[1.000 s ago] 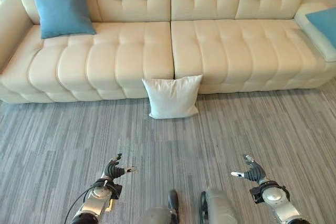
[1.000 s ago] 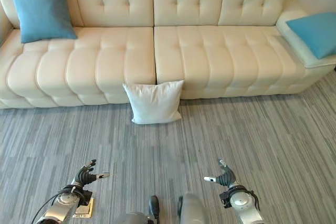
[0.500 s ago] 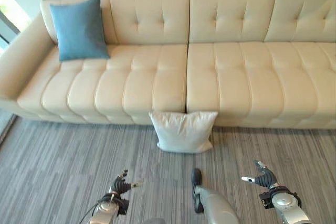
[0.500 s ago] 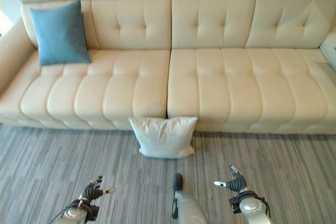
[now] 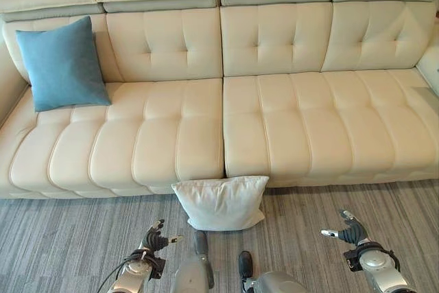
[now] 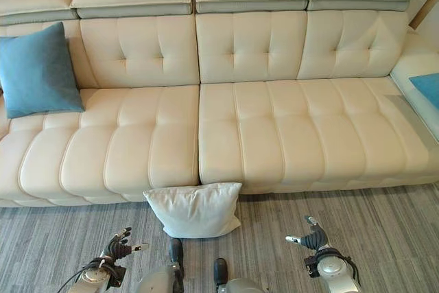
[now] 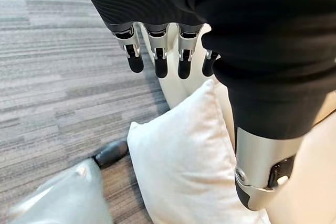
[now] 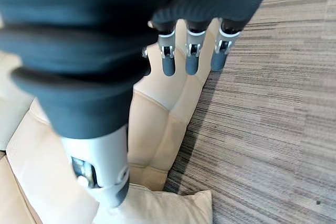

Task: Pick up all the scattered cushions and arrange them neatly on the sofa.

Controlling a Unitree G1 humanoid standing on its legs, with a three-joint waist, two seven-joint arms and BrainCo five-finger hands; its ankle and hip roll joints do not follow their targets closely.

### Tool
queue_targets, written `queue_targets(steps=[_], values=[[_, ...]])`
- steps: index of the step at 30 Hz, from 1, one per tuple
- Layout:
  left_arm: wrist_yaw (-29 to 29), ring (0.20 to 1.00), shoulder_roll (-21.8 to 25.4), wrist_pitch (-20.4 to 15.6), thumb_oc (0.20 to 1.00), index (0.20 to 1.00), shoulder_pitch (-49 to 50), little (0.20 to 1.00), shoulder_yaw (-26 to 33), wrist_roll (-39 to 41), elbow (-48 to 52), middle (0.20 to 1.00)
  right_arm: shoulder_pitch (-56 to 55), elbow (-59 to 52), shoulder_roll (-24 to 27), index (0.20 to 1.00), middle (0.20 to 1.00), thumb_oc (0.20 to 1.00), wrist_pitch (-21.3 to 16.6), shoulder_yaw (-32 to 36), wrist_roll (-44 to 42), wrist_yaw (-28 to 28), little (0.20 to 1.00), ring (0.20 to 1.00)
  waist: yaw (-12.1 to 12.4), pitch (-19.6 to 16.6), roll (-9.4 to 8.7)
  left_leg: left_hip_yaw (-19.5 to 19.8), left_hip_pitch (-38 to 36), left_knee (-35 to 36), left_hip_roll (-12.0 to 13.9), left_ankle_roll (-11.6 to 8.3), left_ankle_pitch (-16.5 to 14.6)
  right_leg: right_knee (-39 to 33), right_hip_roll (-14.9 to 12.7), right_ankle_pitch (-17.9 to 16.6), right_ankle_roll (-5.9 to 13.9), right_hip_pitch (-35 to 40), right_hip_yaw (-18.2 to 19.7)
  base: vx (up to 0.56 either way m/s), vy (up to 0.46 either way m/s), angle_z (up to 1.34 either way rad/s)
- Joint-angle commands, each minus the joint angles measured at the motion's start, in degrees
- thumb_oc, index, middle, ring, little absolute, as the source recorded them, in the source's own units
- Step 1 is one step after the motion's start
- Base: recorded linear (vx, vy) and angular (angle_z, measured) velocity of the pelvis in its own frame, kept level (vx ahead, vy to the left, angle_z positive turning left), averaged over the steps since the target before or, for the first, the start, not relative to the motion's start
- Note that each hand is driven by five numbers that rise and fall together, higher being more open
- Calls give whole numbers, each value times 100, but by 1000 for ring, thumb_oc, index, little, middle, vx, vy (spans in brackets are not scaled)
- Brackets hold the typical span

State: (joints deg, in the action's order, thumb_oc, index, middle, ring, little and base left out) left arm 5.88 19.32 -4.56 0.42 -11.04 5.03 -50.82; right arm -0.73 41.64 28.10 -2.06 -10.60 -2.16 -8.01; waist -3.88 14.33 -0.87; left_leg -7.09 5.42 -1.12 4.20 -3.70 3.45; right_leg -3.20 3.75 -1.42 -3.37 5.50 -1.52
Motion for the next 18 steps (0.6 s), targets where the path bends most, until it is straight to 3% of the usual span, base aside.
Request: queue_targets(steps=[1, 4, 7, 9, 11, 18], values=[[29, 1000, 312, -90, 1000, 1000, 79, 1000, 24, -202, 159, 1000, -57, -163, 92, 1000, 1000, 1000, -92, 54, 89, -54, 1000, 1000, 177, -171, -122, -122, 206, -567, -158, 110, -327, 996, -689, 670, 768, -520, -29, 113, 190, -8], [109, 1000, 481, -71, 1000, 1000, -27, 1000, 141, -146, 198, 1000, 169, -199, -41, 1000, 1000, 1000, -75, -105, 170, -7, 1000, 1000, 265, -110, -134, -258, 27, -485, -283, 350, -531, 1800, -858, 445, 1022, -1005, 124, 63, 219, -30], [166, 1000, 577, -100, 1000, 1000, -97, 1000, 202, -102, 247, 1000, 312, -271, -76, 1000, 1000, 1000, -112, -195, 165, -17, 1000, 1000, 276, 18, -125, -326, 8, -492, -293, 415, -573, 2279, -909, 301, 1143, -1370, 182, -15, 122, -41], [226, 1000, 623, -113, 1000, 1000, -124, 1000, 270, -67, 219, 1000, 389, -331, -102, 1000, 1000, 1000, -127, -247, 151, -19, 1000, 1000, 286, 63, -117, -356, -67, -461, -330, 448, -623, 2293, -938, 300, 1090, -1552, 65, 60, 67, -33], [240, 1000, 659, -148, 1000, 1000, -108, 1000, 391, 34, 181, 1000, 484, -328, -46, 1000, 1000, 1000, -130, -306, 159, -7, 1000, 1000, 300, 87, -112, -333, -157, -419, -416, 448, -703, 1669, -1050, 223, 1021, -1684, -217, 110, -20, -16], [279, 1000, 654, -228, 1000, 1000, -119, 1000, 568, 373, 142, 1000, 595, -454, 153, 1000, 1000, 1000, -172, -392, 233, -47, 1000, 1000, 368, 137, -181, -177, 52, -646, -429, 369, -791, 1211, -1085, 121, 1005, -1572, -225, 23, -96, 14]])
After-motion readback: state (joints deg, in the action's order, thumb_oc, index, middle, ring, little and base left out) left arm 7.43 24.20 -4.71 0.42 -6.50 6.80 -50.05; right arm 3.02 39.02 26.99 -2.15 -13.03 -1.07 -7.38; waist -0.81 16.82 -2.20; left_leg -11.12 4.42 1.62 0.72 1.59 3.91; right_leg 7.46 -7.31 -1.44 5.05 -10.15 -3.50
